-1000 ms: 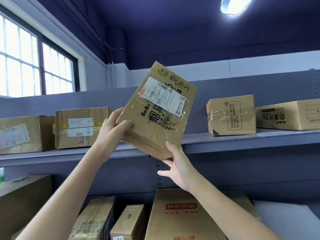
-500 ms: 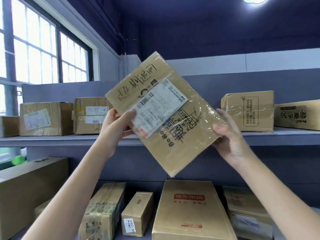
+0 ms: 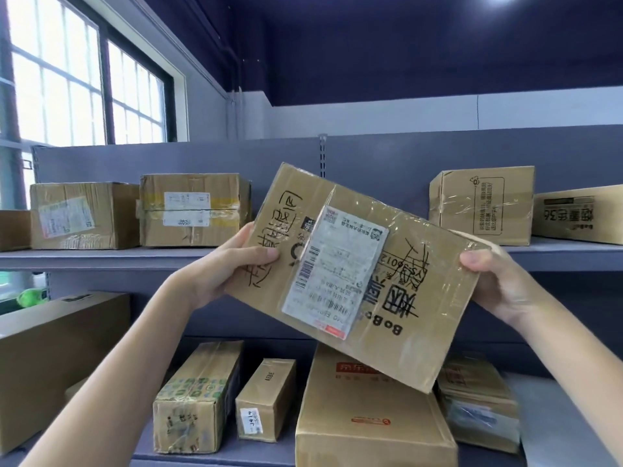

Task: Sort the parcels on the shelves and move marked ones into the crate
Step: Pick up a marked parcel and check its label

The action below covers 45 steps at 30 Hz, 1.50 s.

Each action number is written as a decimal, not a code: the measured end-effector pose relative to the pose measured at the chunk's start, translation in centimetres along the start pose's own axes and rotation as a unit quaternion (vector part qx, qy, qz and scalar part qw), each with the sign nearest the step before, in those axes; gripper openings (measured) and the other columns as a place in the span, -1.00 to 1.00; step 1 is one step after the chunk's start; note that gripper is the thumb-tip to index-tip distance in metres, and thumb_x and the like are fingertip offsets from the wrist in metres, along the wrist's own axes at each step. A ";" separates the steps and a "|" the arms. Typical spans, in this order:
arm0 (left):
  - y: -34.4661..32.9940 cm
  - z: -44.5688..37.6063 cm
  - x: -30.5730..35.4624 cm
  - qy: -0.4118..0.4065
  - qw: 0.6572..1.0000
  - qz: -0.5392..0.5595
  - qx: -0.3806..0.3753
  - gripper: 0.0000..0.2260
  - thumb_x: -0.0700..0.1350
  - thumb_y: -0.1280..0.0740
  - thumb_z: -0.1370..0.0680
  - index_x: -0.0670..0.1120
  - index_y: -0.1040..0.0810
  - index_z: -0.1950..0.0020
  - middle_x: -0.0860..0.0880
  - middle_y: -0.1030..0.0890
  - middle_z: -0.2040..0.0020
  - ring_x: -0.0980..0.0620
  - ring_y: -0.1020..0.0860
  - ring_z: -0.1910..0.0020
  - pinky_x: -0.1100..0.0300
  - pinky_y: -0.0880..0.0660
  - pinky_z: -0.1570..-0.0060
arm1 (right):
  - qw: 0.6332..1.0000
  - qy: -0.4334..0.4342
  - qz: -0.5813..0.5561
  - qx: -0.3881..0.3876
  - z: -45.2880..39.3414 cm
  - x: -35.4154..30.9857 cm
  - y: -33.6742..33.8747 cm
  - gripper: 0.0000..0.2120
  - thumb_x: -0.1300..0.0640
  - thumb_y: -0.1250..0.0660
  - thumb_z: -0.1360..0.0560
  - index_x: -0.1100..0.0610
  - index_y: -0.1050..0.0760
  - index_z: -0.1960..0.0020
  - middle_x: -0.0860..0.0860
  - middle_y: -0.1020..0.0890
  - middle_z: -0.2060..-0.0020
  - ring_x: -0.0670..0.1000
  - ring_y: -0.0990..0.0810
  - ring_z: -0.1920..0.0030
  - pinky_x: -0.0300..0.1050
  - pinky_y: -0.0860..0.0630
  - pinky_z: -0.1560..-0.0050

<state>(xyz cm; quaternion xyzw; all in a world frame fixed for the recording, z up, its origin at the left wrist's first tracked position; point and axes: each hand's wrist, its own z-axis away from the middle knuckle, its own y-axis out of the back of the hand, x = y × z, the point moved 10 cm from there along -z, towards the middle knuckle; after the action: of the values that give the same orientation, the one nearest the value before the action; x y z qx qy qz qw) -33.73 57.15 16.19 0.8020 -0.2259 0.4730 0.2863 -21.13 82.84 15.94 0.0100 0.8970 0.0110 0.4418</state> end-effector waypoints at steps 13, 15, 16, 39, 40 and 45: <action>-0.8 3.9 -5.4 -0.014 0.972 0.210 0.103 -0.63 -0.07 -0.34 -0.35 -0.09 -0.49 -0.14 -0.16 -0.65 0.00 -0.10 -0.64 0.14 0.03 -0.59 0.22 | 0.987 -0.034 -0.127 0.093 2.3 3.7 0.8 -0.09 -0.25 -0.57 -0.01 0.04 -0.44 -0.29 0.03 -0.61 -0.02 0.03 -0.58 -0.01 0.03 -0.49 -0.15; -1.7 5.0 -6.8 -0.015 0.962 0.248 0.111 -0.69 -0.08 -0.32 -0.37 -0.10 -0.53 -0.08 -0.15 -0.65 0.04 -0.09 -0.65 0.16 0.03 -0.60 0.24 | 0.980 -0.070 -0.159 0.099 4.4 6.3 0.6 0.07 -0.25 -0.60 0.07 0.10 -0.37 -0.35 0.08 -0.59 -0.06 0.05 -0.61 -0.01 0.06 -0.52 -0.10; -2.2 5.5 -7.4 -0.022 0.958 0.261 0.115 -0.73 -0.08 -0.31 -0.38 -0.09 -0.57 -0.05 -0.14 -0.66 0.06 -0.08 -0.65 0.17 0.04 -0.61 0.25 | 0.977 -0.083 -0.175 0.091 5.6 7.6 0.1 0.11 -0.25 -0.60 0.08 0.13 -0.34 -0.36 0.11 -0.57 -0.09 0.08 -0.60 -0.03 0.09 -0.52 -0.09; -11.0 21.8 -32.6 0.309 0.876 0.341 0.147 -0.67 -0.01 -0.39 -0.33 -0.02 -0.56 -0.07 -0.02 -0.70 0.12 0.00 -0.67 0.19 0.10 -0.58 0.32 | 0.907 -0.326 -0.134 0.230 29.3 24.2 -6.1 -0.26 -0.23 -0.59 0.00 0.04 -0.58 -0.11 0.02 -0.68 0.02 -0.02 -0.65 0.00 -0.19 -0.59 0.06; -11.2 22.6 -33.3 0.322 0.868 0.347 0.148 -0.65 -0.01 -0.38 -0.33 -0.03 -0.55 -0.10 -0.01 -0.70 0.10 0.01 -0.67 0.18 0.11 -0.59 0.31 | 0.900 -0.327 -0.150 0.248 30.1 24.7 -6.4 -0.32 -0.24 -0.58 -0.04 0.04 -0.60 -0.08 0.01 -0.69 0.03 -0.03 -0.64 0.00 -0.19 -0.58 0.05; -13.5 26.7 -37.1 0.376 0.834 0.368 0.167 -0.46 0.01 -0.35 -0.34 -0.07 -0.43 -0.31 -0.09 -0.63 -0.10 -0.07 -0.63 0.03 -0.08 -0.57 0.07 | 0.803 -0.356 -0.222 0.424 37.0 28.7 -8.4 -0.19 -0.22 -0.59 0.05 0.07 -0.48 -0.10 0.03 -0.57 0.05 0.05 -0.51 -0.03 -0.05 -0.48 -0.11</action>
<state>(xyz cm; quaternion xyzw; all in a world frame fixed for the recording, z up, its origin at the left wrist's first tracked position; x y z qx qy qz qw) -25.06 52.48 -30.48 0.4555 -0.2970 0.8391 0.0153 -9.34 75.59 -29.59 0.0005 0.5698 -0.4730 0.6720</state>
